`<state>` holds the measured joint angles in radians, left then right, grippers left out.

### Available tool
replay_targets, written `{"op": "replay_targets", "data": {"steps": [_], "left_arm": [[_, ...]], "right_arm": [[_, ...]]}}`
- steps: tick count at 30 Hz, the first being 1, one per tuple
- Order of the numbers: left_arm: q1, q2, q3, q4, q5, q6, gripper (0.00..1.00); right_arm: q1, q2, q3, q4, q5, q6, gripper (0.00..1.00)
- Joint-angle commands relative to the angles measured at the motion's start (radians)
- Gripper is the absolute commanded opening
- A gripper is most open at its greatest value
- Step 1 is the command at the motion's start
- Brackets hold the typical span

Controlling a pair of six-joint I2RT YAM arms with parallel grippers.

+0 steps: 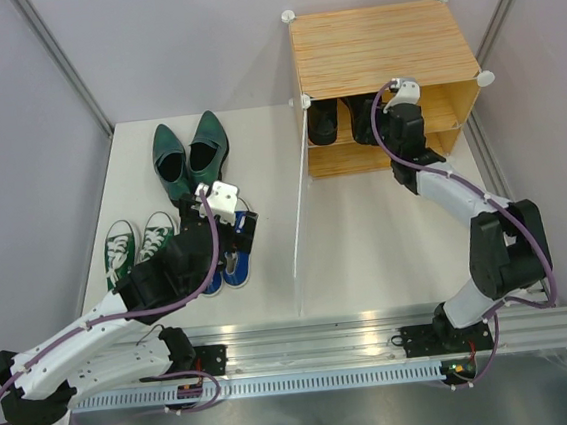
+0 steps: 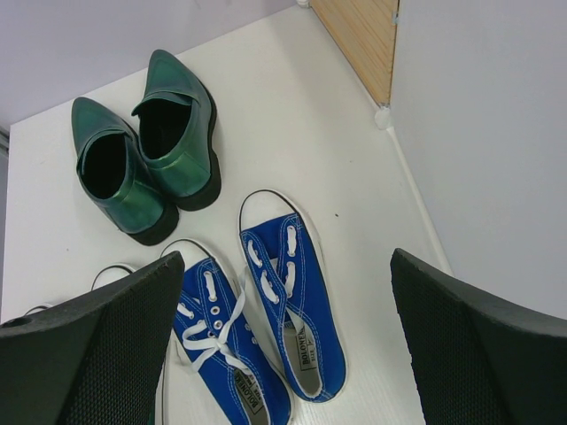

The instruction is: Place and organize the shoes in the shoe cabinet

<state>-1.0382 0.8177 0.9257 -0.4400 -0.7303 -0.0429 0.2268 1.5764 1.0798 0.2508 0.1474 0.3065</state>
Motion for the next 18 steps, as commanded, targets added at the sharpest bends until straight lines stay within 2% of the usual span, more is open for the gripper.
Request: {"op": "replay_targets", "data": {"steps": [1, 3, 14, 18], "left_arm": [[0.004, -0.003, 0.005, 0.011, 0.006, 0.014, 1.00], [0.004, -0.002, 0.005, 0.011, 0.008, 0.014, 1.00], [0.004, 0.003, 0.004, 0.012, 0.012, 0.017, 1.00], [0.004, 0.006, 0.004, 0.011, 0.014, 0.017, 1.00]], "right_arm": [[0.002, 0.023, 0.057, 0.021, -0.003, -0.021, 0.77], [0.000, 0.031, 0.068, 0.021, -0.005, -0.023, 0.73], [0.000, 0.080, 0.085, 0.008, 0.012, -0.021, 0.71], [0.002, 0.092, 0.086, 0.027, 0.009, -0.017, 0.63]]}}
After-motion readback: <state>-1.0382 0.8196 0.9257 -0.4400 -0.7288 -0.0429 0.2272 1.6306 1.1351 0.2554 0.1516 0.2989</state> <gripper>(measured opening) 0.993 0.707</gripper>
